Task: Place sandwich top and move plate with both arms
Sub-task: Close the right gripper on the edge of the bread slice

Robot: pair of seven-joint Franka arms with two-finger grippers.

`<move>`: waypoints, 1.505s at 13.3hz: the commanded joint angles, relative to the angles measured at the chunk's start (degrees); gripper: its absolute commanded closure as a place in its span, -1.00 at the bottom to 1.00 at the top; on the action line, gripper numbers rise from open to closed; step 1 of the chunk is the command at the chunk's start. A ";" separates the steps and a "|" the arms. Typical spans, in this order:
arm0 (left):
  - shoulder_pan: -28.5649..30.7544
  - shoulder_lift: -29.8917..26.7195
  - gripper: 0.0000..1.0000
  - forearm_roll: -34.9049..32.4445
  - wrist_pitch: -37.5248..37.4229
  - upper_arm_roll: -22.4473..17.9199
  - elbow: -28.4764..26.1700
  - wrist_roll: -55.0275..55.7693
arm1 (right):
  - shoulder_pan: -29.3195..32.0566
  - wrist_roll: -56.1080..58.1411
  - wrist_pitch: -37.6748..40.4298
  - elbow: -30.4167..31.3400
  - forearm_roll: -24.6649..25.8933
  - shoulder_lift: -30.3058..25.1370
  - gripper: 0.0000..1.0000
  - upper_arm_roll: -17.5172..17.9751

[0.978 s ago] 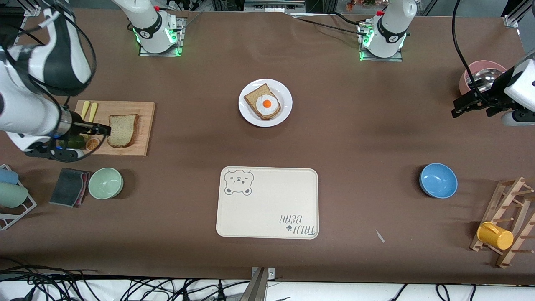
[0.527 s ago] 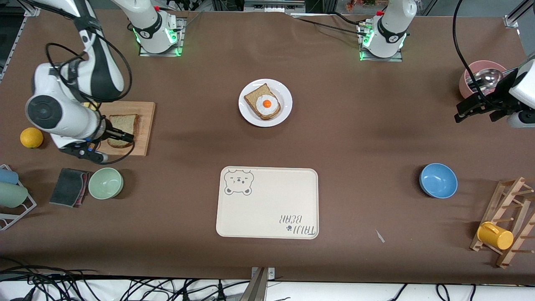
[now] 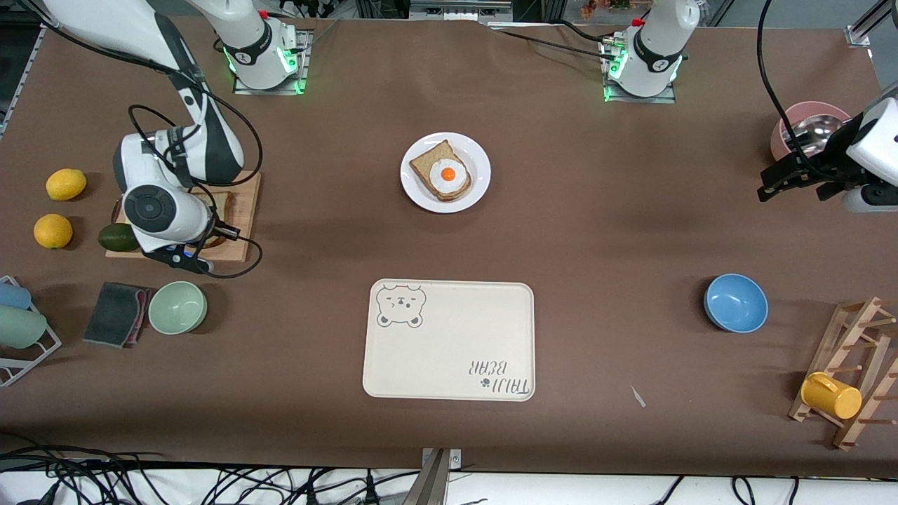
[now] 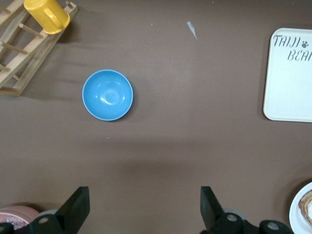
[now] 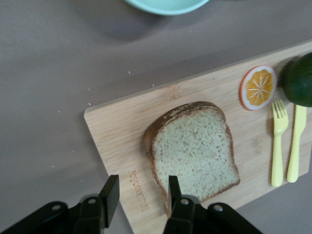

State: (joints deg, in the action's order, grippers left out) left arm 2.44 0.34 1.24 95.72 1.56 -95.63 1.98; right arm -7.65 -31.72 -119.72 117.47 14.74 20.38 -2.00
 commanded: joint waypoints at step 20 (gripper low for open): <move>-0.07 0.54 -1.00 -2.65 -4.49 2.57 3.35 5.85 | -0.26 -5.37 -10.63 4.88 9.96 3.79 1.00 -2.13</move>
State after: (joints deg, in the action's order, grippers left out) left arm 2.49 0.32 0.16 92.61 3.96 -93.92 8.15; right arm -7.71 -35.48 -129.59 121.26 23.32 24.38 -3.92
